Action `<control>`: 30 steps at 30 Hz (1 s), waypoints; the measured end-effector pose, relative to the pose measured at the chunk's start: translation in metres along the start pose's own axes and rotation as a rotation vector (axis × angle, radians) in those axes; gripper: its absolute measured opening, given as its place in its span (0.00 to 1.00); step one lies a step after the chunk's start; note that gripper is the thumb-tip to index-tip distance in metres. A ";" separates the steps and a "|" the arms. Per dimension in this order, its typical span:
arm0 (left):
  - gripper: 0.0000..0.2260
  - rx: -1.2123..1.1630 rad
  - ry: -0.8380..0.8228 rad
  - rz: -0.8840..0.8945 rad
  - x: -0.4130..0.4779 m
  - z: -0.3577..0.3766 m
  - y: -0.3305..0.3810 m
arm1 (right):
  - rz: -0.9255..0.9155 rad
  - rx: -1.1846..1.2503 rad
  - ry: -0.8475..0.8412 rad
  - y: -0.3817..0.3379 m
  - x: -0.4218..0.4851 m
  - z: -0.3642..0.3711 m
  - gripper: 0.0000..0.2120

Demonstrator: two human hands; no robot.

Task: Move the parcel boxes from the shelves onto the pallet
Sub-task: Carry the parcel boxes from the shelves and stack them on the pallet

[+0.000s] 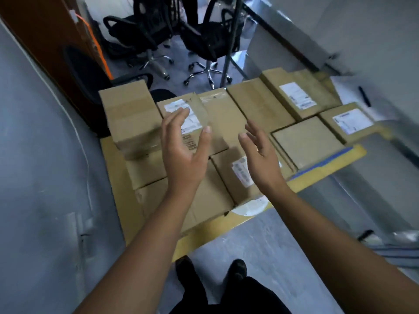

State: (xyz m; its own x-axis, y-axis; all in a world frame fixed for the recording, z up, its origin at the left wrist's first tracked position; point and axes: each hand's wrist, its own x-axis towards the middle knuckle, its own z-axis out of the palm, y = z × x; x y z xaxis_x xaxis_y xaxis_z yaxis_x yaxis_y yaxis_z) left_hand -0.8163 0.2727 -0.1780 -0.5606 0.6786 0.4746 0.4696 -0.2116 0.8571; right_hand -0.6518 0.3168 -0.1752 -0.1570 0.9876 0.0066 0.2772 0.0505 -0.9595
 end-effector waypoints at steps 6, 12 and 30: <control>0.27 -0.092 -0.469 -0.160 -0.076 0.088 0.058 | 0.050 -0.036 0.277 0.033 -0.068 -0.129 0.27; 0.24 -0.192 -0.797 -0.108 -0.194 0.183 0.146 | 0.125 -0.067 0.529 0.081 -0.177 -0.274 0.30; 0.24 -0.359 -1.516 -0.097 -0.565 0.382 0.377 | 0.403 -0.069 1.208 0.185 -0.487 -0.587 0.35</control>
State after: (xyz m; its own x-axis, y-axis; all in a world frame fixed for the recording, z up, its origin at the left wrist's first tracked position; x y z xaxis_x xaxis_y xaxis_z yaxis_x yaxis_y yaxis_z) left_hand -0.0617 0.0785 -0.1991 0.7115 0.7020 -0.0314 0.1686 -0.1272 0.9775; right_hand 0.0325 -0.0672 -0.1906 0.8981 0.4398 0.0051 0.1578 -0.3113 -0.9371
